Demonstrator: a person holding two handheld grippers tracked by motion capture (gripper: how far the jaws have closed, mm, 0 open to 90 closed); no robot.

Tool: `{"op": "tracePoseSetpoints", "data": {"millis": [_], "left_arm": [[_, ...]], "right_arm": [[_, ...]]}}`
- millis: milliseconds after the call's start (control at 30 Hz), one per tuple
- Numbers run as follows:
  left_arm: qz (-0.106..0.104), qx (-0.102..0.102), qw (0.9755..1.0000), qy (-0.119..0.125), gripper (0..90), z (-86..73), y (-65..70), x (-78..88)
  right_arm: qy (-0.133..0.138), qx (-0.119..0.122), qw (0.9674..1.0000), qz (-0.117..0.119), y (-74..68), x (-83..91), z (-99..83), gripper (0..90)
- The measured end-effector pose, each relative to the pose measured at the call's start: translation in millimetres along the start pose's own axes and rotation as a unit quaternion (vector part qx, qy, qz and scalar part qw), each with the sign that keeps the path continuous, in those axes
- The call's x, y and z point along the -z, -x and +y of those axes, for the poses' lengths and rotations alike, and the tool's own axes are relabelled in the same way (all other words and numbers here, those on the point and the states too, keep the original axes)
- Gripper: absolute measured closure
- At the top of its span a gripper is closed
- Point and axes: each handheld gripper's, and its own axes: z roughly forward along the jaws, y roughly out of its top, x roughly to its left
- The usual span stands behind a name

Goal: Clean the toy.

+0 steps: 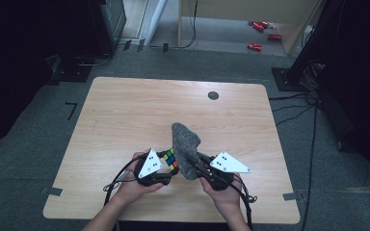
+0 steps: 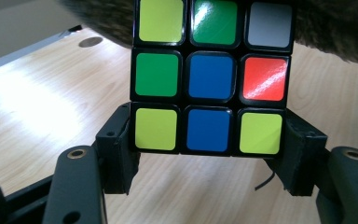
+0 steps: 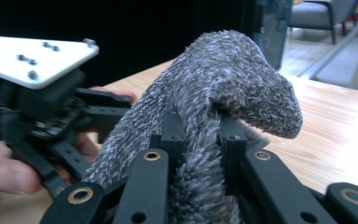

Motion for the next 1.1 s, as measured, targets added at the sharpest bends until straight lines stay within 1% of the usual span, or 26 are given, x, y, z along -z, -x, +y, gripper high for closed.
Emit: {"op": "tracePoseSetpoints", "data": {"millis": [67, 100, 167, 300, 333, 367, 433, 467, 533, 567, 600, 633, 667, 733, 800, 833, 900, 933, 967, 1000, 1033, 1067, 1100], "left_arm": [[-0.006, -0.001, 1.0000, 0.005, 35.2, 1.3, 2.1, 0.7], [-0.005, -0.003, 1.0000, 0.007, 35.2, 1.6, 2.3, 1.4], [-0.011, -0.002, 0.9998, 0.015, 35.3, 1.6, 1.4, 4.0], [-0.014, 0.001, 0.9995, 0.027, 35.3, 2.5, 0.7, 6.3], [-0.016, 0.004, 0.9994, 0.031, 35.3, 3.2, 0.4, 7.0], [-0.016, 0.005, 0.9993, 0.033, 35.3, 3.8, 0.3, 7.5], [-0.017, 0.005, 0.9993, 0.034, 35.3, 4.1, 0.2, 7.8], [-0.019, 0.006, 0.9993, 0.032, 35.3, 3.9, -0.4, 7.4], [-0.016, 0.004, 0.9995, 0.027, 35.3, 3.6, 0.1, 5.9], [-0.011, 0.000, 0.9997, 0.022, 35.3, 3.2, 0.8, 4.7], [-0.011, -0.002, 0.9997, 0.019, 35.4, 2.7, 1.4, 3.9], [-0.011, -0.002, 0.9997, 0.019, 35.4, 2.7, 1.4, 3.9], [-0.018, -0.007, 0.9995, 0.026, 35.4, 3.3, 3.1, 5.4], [-0.019, -0.009, 0.9993, 0.032, 35.4, 5.2, 3.5, 7.6], [-0.021, -0.008, 0.9990, 0.038, 35.4, 7.0, 3.1, 10.2], [-0.022, -0.006, 0.9989, 0.041, 35.4, 7.6, 2.8, 11.0], [-0.022, -0.006, 0.9990, 0.040, 35.4, 7.8, 2.7, 11.0], [-0.022, -0.005, 0.9991, 0.037, 35.4, 7.6, 2.6, 10.1], [-0.019, -0.006, 0.9993, 0.032, 35.4, 7.3, 2.9, 8.8], [-0.013, -0.010, 0.9995, 0.026, 35.4, 6.7, 3.6, 7.3], [-0.014, -0.012, 0.9995, 0.025, 35.4, 5.9, 4.5, 6.3], [-0.016, -0.013, 0.9994, 0.026, 35.4, 5.8, 4.7, 6.5], [-0.019, -0.011, 0.9993, 0.030, 35.4, 6.0, 5.0, 7.1]], "right_arm": [[-0.005, 0.010, 0.9999, 0.001, -3.9, -1.8, -0.3, 78.3], [-0.004, 0.008, 1.0000, 0.000, -3.7, -2.4, -1.6, 78.4], [0.002, -0.009, 0.9999, 0.004, 1.7, -2.3, -4.1, 78.5], [-0.004, -0.038, 0.9993, -0.002, 12.5, -2.1, -8.8, 78.5], [-0.008, -0.043, 0.9990, -0.004, 13.7, -2.3, -9.6, 78.5], [-0.013, -0.043, 0.9990, -0.008, 14.9, -3.0, -10.6, 78.6], [-0.015, -0.047, 0.9987, -0.008, 15.5, -3.3, -11.4, 78.6], [-0.016, -0.053, 0.9985, -0.007, 16.6, -3.1, -11.7, 78.6], [-0.018, -0.051, 0.9985, -0.009, 15.0, -2.7, -10.3, 78.6], [-0.016, -0.051, 0.9986, -0.006, 13.7, -2.0, -9.2, 78.5], [-0.010, -0.051, 0.9987, 0.002, 11.9, -1.4, -7.6, 78.5], [-0.006, -0.047, 0.9989, 0.007, 9.3, -0.9, -5.7, 78.5], [-0.005, -0.036, 0.9993, 0.003, 6.2, -0.8, -3.4, 78.4], [-0.004, -0.036, 0.9993, -0.003, 5.5, -0.7, -2.5, 78.3], [-0.013, -0.042, 0.9989, -0.016, 10.2, -1.8, -5.3, 78.3], [-0.017, -0.050, 0.9984, -0.021, 13.8, -2.5, -8.2, 78.3], [-0.024, -0.075, 0.9967, -0.020, 20.7, -3.0, -13.7, 78.3], [-0.024, -0.081, 0.9962, -0.019, 21.6, -2.9, -14.4, 78.3], [-0.025, -0.080, 0.9963, -0.019, 20.1, -2.2, -13.5, 78.3], [-0.021, -0.073, 0.9970, -0.017, 17.4, -1.7, -11.5, 78.2], [-0.014, -0.068, 0.9976, -0.008, 14.2, -1.2, -8.7, 78.2], [-0.010, -0.057, 0.9983, -0.007, 9.8, -0.7, -5.1, 78.1], [-0.012, -0.051, 0.9986, -0.011, 7.5, -0.6, -3.2, 78.1]]}}
